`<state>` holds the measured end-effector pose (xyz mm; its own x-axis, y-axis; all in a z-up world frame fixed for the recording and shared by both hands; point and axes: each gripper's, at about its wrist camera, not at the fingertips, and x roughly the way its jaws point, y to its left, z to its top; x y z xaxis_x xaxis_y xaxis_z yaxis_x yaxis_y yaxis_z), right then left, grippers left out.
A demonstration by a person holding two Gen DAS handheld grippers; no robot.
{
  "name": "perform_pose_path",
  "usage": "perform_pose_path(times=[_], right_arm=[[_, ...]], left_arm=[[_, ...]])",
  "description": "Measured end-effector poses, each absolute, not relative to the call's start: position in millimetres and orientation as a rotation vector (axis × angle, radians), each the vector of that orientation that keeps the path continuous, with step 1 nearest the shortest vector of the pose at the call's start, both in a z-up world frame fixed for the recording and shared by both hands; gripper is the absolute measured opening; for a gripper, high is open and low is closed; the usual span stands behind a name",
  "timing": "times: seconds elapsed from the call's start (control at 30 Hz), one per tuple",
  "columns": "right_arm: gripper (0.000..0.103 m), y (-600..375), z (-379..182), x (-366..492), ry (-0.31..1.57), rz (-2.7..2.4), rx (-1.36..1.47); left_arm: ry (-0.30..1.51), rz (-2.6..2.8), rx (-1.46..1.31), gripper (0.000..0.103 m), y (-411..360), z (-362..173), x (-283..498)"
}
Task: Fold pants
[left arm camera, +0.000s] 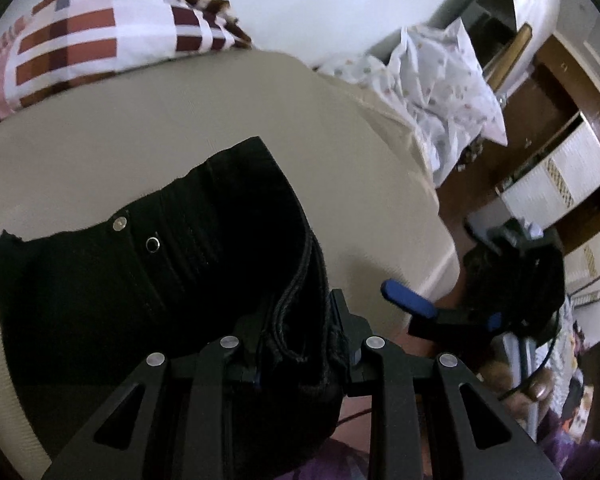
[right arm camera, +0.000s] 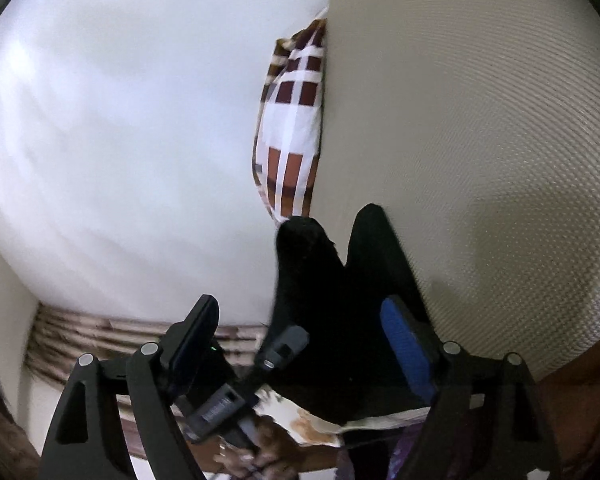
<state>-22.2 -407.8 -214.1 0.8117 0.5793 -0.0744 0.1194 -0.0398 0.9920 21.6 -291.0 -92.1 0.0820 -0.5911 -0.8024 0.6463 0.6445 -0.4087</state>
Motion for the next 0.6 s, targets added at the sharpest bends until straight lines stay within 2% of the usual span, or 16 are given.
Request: perform_pose_path(times=[0.3, 0.43, 0.53, 0.6], right_arm=[[0.084, -409, -229, -22, 0.583, 0.378, 1.641], [0.084, -412, -233, -24, 0.582, 0.363, 1.651], [0.085, -414, -236, -25, 0.583, 0.351, 1.661], [0.085, -416, -236, -28, 0.576, 0.343, 1.664]], left_arm=[[1.225, -0.912, 0.148, 0.028, -307, -110, 18], [1.277, -0.955, 0.125, 0.047, -314, -114, 17], [1.278, -0.988, 0.097, 0.052, -312, -107, 16], [1.269, -1.040, 0.023, 0.052, -303, -94, 19]])
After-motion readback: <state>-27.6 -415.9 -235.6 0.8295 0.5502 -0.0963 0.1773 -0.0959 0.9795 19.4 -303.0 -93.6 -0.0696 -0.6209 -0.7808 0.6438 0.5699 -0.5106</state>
